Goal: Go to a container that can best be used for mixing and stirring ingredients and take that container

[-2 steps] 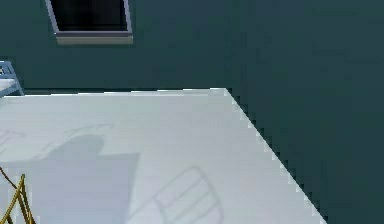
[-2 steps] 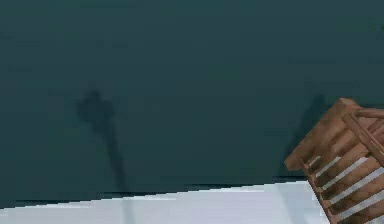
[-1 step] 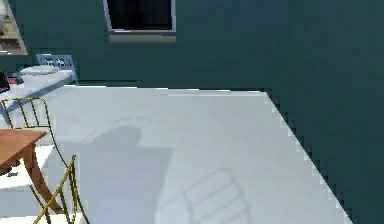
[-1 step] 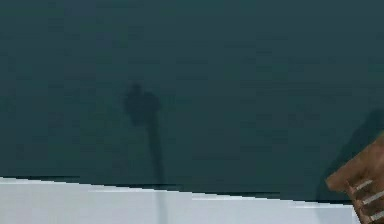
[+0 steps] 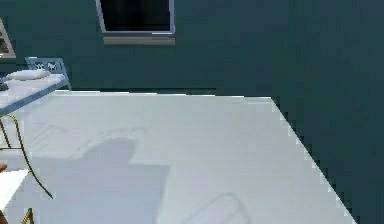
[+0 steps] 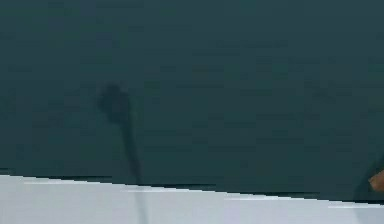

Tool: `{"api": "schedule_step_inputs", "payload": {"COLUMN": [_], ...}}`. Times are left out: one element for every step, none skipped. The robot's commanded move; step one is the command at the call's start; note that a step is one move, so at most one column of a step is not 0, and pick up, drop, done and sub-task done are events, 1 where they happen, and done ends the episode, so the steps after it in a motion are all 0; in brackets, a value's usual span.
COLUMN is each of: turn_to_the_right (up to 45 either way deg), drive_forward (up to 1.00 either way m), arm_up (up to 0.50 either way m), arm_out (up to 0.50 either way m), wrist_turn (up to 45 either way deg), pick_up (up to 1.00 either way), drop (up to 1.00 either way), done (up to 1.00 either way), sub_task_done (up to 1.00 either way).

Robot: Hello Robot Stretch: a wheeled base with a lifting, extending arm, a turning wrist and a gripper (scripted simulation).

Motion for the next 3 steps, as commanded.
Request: {"api": "schedule_step_inputs", "payload": {"turn_to_the_right": [3.0, 0.0, -45.0], "drive_forward": [0.00, 0.75, 0.00], "arm_up": [0.00, 0.00, 0.00], "arm_out": [0.00, 0.00, 0.00], "wrist_turn": [0.0, 0.0, 0.0], "pick_up": [0.00, 0.00, 0.00], "drop": [0.00, 0.00, 0.00], "done": [0.00, 0.00, 0.00], "sub_task_done": [0.00, 0.00, 0.00]}}
